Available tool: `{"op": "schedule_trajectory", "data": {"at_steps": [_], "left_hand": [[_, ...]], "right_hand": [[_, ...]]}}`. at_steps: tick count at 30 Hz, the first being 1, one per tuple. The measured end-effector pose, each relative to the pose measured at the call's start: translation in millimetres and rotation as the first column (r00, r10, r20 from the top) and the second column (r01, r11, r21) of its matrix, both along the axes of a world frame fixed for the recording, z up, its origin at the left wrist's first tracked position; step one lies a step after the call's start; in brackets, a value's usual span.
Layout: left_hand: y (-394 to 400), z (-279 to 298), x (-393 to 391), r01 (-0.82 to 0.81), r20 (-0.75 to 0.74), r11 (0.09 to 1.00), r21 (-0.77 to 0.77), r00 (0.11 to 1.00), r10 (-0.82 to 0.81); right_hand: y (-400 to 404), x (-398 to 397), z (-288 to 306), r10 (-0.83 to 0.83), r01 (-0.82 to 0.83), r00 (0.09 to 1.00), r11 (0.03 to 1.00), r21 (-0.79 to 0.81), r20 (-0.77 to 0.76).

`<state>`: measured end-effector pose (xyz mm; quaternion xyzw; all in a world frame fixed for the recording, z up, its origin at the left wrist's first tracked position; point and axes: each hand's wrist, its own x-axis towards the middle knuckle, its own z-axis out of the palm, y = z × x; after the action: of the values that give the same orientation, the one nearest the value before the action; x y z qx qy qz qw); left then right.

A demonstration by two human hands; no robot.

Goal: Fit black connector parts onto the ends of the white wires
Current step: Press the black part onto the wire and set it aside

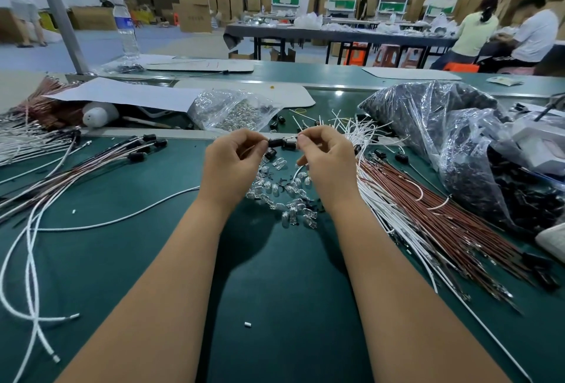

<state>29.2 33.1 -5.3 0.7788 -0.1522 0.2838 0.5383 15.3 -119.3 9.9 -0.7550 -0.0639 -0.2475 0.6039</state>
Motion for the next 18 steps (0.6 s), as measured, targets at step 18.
{"op": "schedule_trajectory", "data": {"at_steps": [18], "left_hand": [[-9, 5, -6, 0.107, -0.127, 0.983, -0.149, 0.984, -0.126]], "right_hand": [[6, 3, -6, 0.096, -0.095, 0.995, 0.995, 0.009, -0.007]]}}
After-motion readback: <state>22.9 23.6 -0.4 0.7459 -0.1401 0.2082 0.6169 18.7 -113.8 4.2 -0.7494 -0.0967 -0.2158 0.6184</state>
